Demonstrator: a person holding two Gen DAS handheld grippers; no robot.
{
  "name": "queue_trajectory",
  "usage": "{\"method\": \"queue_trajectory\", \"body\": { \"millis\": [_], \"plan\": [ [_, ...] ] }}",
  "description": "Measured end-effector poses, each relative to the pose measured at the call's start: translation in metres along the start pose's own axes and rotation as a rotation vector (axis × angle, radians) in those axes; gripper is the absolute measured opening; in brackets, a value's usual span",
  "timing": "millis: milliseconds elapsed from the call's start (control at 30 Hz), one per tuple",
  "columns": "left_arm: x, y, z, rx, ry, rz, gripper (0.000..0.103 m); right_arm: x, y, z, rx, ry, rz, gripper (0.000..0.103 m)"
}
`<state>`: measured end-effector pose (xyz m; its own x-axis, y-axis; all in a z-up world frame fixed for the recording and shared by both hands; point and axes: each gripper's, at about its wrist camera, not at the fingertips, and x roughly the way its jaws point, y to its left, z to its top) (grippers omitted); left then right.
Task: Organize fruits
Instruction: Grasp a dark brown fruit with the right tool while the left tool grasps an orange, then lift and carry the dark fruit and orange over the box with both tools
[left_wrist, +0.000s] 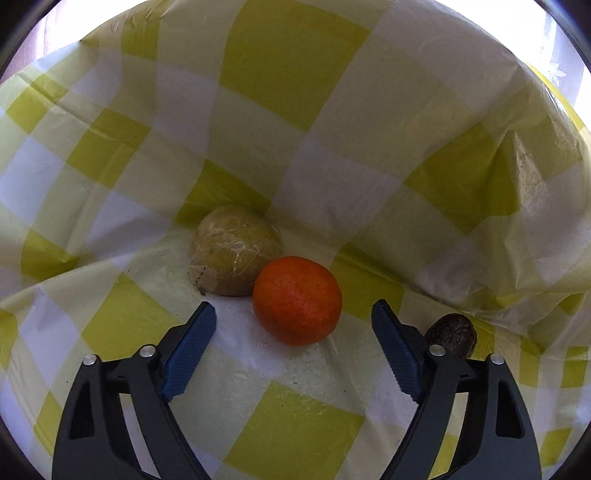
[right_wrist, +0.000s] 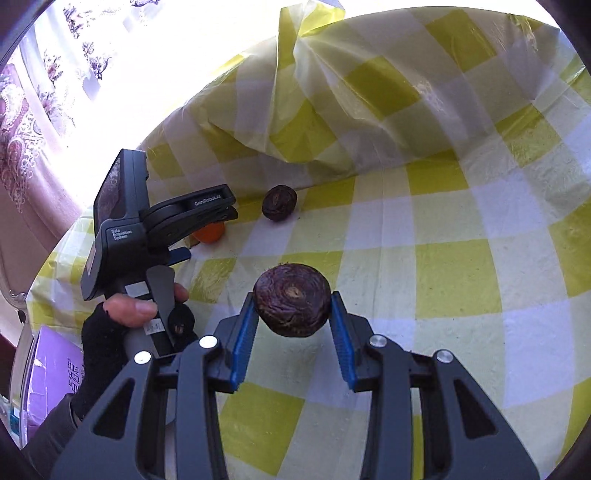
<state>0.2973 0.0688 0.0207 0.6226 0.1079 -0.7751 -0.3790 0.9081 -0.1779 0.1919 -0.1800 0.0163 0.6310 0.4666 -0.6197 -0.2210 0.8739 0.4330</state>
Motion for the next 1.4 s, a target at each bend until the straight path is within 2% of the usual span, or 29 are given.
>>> {"method": "queue_trajectory", "body": {
  "millis": [33,67,133,233,567,900,1067,1400],
  "plan": [
    [-0.001,0.002,0.0,-0.007,-0.012,-0.006,0.056,0.002,-0.001,0.0,0.003,0.0,0.001,0.039],
    [-0.003,0.004,-0.001,-0.017,-0.02,-0.028,0.042,0.001,-0.001,0.0,0.005,0.0,0.004,0.039],
    [-0.007,0.007,-0.002,-0.021,-0.034,-0.044,0.041,0.002,-0.001,0.0,0.009,0.001,-0.002,0.039],
    [-0.027,0.012,-0.013,-0.012,-0.103,-0.06,0.041,0.002,0.0,0.0,0.011,-0.006,-0.005,0.039],
    [-0.092,0.05,-0.085,-0.104,-0.086,-0.142,0.041,-0.002,-0.005,-0.001,0.041,-0.026,-0.016,0.039],
    [-0.141,0.062,-0.142,-0.008,-0.078,-0.128,0.041,-0.008,-0.005,-0.006,0.057,-0.037,-0.042,0.039],
    [-0.161,0.073,-0.17,0.051,-0.08,-0.141,0.041,-0.024,0.0,-0.03,0.068,-0.018,-0.037,0.039],
    [-0.207,0.093,-0.225,0.176,-0.078,-0.191,0.041,-0.083,0.028,-0.107,0.034,-0.015,-0.087,0.039]
  ]
}}
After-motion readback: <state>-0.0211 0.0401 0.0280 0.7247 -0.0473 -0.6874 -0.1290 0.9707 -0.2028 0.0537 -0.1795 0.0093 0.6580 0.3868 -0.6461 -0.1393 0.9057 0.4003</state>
